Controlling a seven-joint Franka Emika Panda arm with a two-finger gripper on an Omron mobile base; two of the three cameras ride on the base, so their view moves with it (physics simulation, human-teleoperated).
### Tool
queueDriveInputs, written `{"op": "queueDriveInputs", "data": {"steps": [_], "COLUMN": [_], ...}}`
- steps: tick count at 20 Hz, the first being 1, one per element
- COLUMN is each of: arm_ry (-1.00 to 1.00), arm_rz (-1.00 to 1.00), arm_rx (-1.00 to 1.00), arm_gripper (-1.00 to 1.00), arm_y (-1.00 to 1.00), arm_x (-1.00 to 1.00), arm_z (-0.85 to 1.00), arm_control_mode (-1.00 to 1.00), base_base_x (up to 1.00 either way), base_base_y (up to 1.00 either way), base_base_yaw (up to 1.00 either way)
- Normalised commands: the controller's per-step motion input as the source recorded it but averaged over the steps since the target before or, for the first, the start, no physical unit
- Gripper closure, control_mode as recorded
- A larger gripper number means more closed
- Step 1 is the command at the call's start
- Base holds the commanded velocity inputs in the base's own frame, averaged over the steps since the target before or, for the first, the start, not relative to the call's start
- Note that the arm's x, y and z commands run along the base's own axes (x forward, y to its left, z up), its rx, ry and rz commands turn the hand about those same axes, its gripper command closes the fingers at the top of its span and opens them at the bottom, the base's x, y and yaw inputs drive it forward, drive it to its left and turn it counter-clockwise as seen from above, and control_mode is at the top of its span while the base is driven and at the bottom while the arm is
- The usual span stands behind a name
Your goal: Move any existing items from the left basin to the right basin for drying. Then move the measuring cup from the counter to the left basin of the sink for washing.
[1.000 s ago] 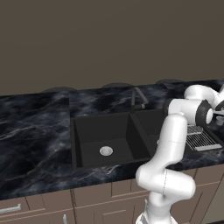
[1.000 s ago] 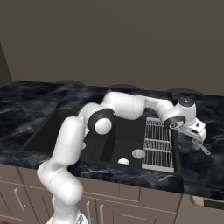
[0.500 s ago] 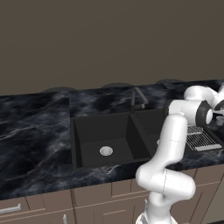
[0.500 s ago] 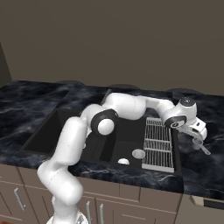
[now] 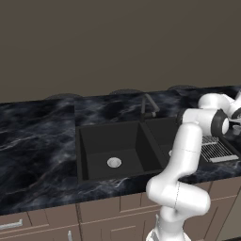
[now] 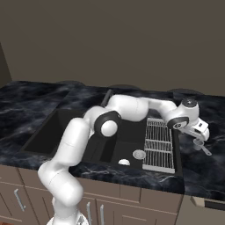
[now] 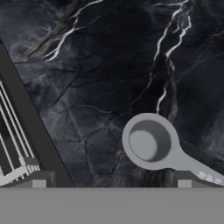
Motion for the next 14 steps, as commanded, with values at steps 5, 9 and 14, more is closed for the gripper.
{"op": "queueDriveInputs", "data": {"steps": [5, 9, 14], "arm_ry": [0.00, 0.00, 0.00], "arm_rz": [0.00, 0.00, 0.00], "arm_rx": [0.00, 0.00, 0.00], "arm_gripper": [-1.00, -1.00, -1.00], "arm_y": [-0.16, -0.10, -0.07], "arm_x": [0.00, 0.01, 0.05], "arm_z": [-0.04, -0.09, -0.10], "arm_control_mode": [-1.00, -1.00, -1.00], "base_base_x": [0.00, 0.00, 0.00], "base_base_y": [0.00, 0.00, 0.00], "base_base_yaw": [0.00, 0.00, 0.00]}}
